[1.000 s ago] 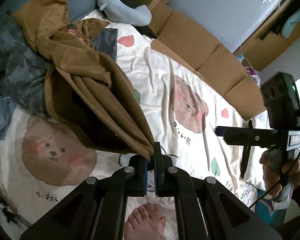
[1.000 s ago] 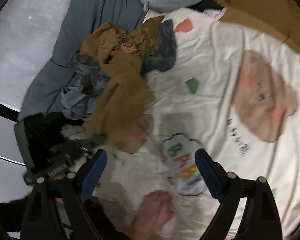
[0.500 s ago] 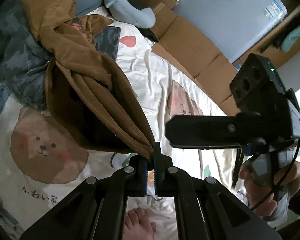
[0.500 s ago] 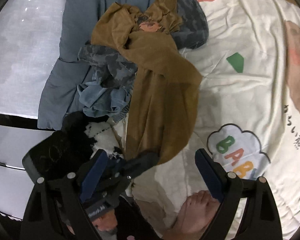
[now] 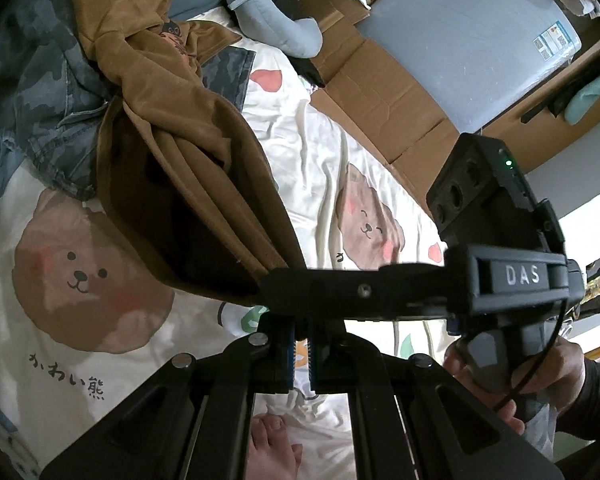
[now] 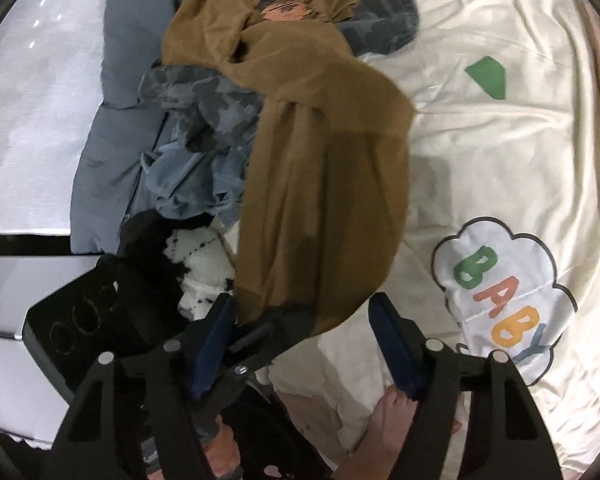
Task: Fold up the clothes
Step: 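Lift the brown t-shirt with the left gripper while the right gripper grasps its other edge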
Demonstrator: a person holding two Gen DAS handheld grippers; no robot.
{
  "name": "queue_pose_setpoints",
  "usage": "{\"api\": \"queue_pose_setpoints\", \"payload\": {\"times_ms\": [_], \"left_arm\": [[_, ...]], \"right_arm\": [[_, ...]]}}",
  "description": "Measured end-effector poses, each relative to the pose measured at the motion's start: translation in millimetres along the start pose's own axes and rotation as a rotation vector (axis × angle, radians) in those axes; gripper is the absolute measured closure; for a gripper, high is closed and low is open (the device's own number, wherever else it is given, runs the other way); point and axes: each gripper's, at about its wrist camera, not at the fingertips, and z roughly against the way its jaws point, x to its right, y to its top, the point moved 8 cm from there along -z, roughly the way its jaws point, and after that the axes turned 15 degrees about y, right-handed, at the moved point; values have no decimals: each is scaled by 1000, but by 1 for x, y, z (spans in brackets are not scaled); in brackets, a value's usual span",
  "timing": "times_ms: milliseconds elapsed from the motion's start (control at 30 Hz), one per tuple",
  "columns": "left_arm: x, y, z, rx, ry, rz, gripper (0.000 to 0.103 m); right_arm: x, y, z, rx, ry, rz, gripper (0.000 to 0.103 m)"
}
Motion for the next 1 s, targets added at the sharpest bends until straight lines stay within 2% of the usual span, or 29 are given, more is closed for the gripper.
{"api": "queue_pose_setpoints", "payload": {"times_ms": [133,233,267,300,333,367,400,467,500,667,833,867,900,967,1000], "left_arm": [[3,-1,2,0,-15,-14,100],[5,-3,3,-6,-33,-11,100],[6,-4,3,-11,-35,-15,100],[6,-6,1,-25,-29,-22,100],[5,-7,-2,-47,-20,-26,100],[4,-9,-4,-66,-13,-30,99],[2,-11,-5,-81,-10,-34,98],[-1,-13,-6,-113,-1,-43,94],[-4,-13,-5,-126,8,-53,88],[-31,-2,-1,-123,115,-77,87],[-70,43,-6,-71,203,-13,86],[-76,53,-7,-59,217,2,75],[-81,62,-9,-46,227,14,56],[-84,82,-10,0,236,16,38],[-85,93,-11,24,242,14,38]], "right_arm": [[9,3,2,28,-4,-47,24],[17,4,-1,36,45,-103,24],[20,4,-2,36,62,-121,27],[19,3,-3,35,94,-126,35],[17,3,-3,33,129,-129,62],[15,3,-3,29,136,-116,81],[13,4,-2,26,140,-101,85],[11,4,0,21,93,-57,96],[9,4,2,19,68,-34,96],[17,10,22,48,-36,17,97],[23,18,51,94,-105,56,97],[25,19,56,102,-119,58,97],[28,19,62,110,-133,61,97],[32,20,70,121,-157,65,97],[35,20,73,123,-168,66,97]]}}
